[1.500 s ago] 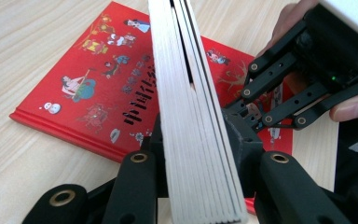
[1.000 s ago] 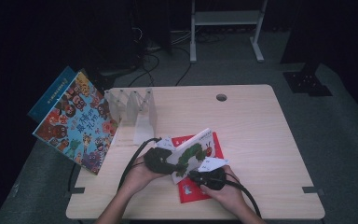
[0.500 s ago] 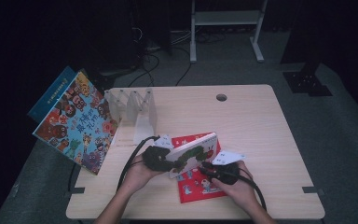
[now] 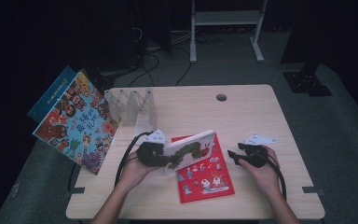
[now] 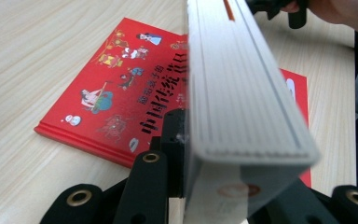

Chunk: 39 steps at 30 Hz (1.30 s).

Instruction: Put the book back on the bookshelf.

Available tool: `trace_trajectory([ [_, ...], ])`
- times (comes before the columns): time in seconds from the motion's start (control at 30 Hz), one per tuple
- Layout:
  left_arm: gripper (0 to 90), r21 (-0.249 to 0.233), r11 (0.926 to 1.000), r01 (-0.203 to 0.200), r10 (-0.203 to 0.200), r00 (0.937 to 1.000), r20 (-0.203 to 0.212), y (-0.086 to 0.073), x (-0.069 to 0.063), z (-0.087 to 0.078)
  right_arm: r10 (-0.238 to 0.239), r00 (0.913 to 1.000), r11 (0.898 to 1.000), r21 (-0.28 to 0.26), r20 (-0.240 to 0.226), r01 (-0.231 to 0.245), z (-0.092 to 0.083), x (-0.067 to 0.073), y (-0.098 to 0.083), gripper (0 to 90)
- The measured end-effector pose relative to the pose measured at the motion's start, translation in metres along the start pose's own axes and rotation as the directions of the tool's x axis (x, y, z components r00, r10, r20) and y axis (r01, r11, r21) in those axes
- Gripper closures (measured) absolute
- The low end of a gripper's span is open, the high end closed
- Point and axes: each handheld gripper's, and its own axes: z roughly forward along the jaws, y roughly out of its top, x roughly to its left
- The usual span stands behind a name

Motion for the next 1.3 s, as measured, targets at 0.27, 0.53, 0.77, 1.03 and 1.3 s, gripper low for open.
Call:
trace_trajectory([
  [0.27, 75.7, -0.049, 0.9978, 0.044, -0.044, 0.999, 0.007, -0.002, 0.009, -0.014, 0.068, 0.9935, 0.998, 0.008, 0.091, -0.069, 0.0, -0.037, -0.005, 38.1],
  [0.53, 75.7, -0.096, 0.9923, 0.078, -0.079, 0.9969, 0.001, -0.006, 0.018, -0.033, 0.11, 0.9856, 0.993, 0.015, 0.128, -0.113, -0.002, -0.054, -0.009, 36.3],
  [0.77, 75.6, -0.121, 0.9874, 0.102, -0.104, 0.9945, -0.014, -0.012, 0.026, -0.048, 0.12, 0.9811, 0.991, 0.039, 0.152, -0.127, 0.001, -0.06, -0.011, 33.2],
  [1.03, 75.6, -0.154, 0.9802, 0.124, -0.132, 0.9902, -0.046, -0.023, 0.032, -0.07, 0.102, 0.9813, 0.991, 0.064, 0.163, -0.114, 0.002, -0.06, -0.011, 29.8],
  [1.3, 75.6, -0.169, 0.9735, 0.154, -0.169, 0.9828, -0.075, -0.046, 0.035, -0.096, 0.086, 0.9814, 0.992, 0.072, 0.172, -0.099, 0.003, -0.059, -0.011, 28.9],
])
